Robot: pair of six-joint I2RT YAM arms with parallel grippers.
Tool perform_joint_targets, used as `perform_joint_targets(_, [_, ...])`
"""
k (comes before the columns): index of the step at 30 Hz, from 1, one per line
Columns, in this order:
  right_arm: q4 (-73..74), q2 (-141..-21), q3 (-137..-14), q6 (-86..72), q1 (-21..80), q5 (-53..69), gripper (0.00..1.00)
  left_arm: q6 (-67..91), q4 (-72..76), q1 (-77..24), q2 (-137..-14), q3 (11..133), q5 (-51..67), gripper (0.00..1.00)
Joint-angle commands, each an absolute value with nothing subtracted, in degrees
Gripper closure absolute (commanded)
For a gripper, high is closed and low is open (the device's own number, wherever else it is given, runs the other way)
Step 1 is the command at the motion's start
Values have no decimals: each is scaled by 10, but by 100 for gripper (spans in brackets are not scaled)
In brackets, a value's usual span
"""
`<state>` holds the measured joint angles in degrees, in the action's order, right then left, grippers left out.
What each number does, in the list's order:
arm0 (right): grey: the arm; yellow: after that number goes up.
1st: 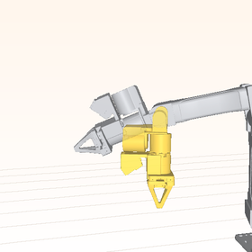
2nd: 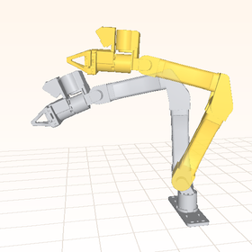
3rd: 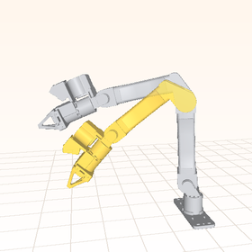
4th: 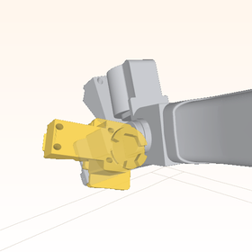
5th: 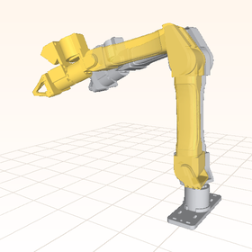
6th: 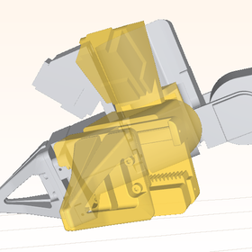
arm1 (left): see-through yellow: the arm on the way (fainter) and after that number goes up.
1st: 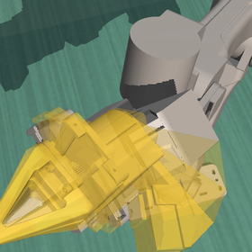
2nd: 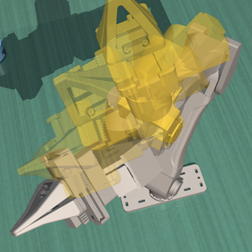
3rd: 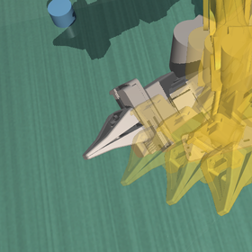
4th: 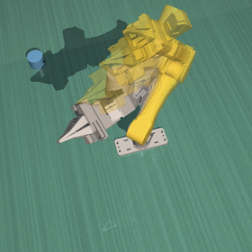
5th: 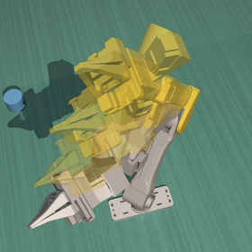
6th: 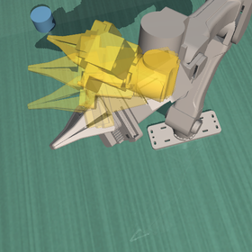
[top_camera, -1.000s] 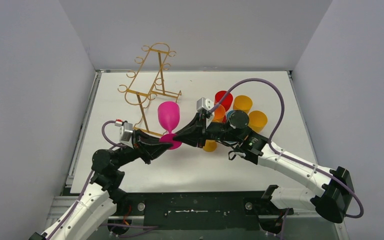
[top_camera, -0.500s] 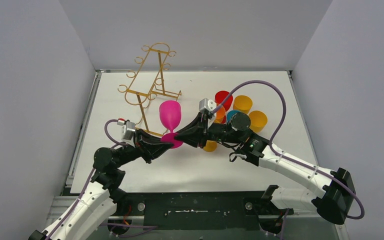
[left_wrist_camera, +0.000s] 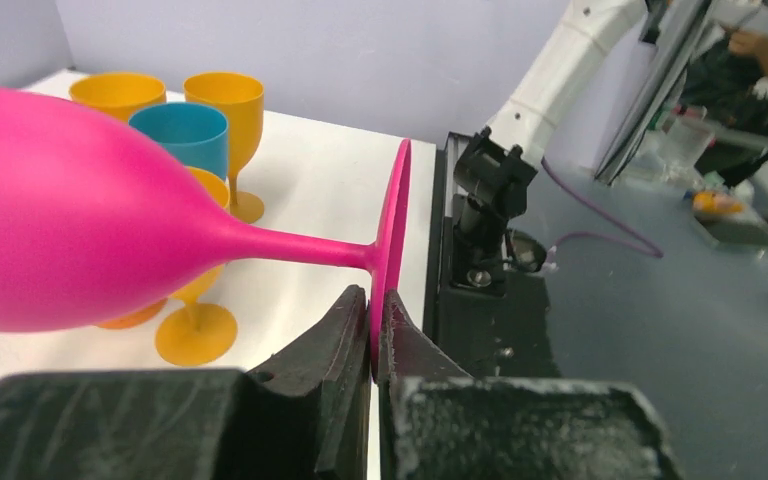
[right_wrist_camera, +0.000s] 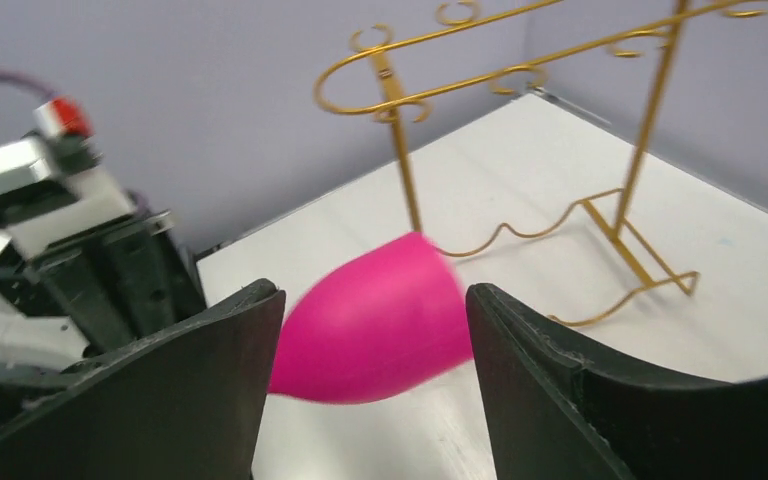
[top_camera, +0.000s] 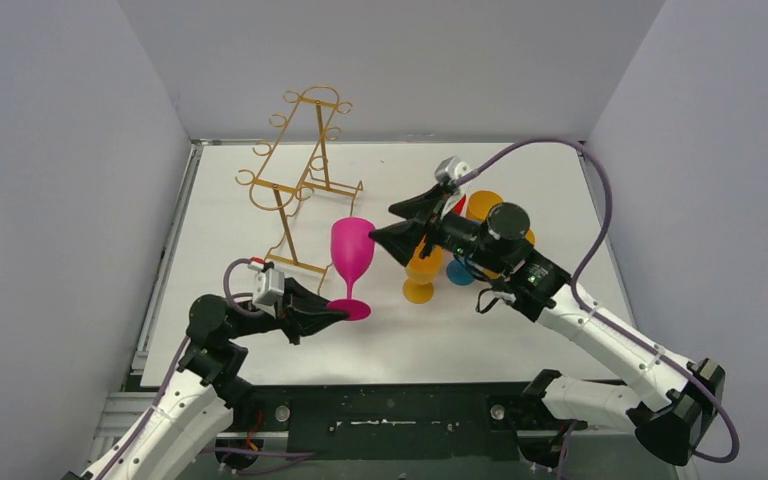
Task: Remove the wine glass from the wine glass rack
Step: Place the wine glass at the center of the board.
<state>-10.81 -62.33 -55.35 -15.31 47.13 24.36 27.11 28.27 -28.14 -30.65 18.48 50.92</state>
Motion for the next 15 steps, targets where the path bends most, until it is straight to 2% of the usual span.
perform_joint_targets(1, [-14, -628, -625, -225, 370, 227, 34, 154, 277, -282, -283, 194, 603, 100])
perform_joint_targets(5, [-10, -672, -642, -332, 277, 410, 37, 82, 233, -282, -282, 206, 639, 100])
perform_joint_targets(8, [-37, -703, -646, -383, 262, 519, 41, 37, 204, -281, -286, 213, 664, 100])
perform_joint_targets(12, [-80, -735, -649, -429, 262, 607, 41, -29, 141, -281, -289, 229, 660, 100])
perform_joint_targets(15, [-60, -760, -665, -440, 263, 632, 43, -51, 124, -281, -288, 235, 656, 100])
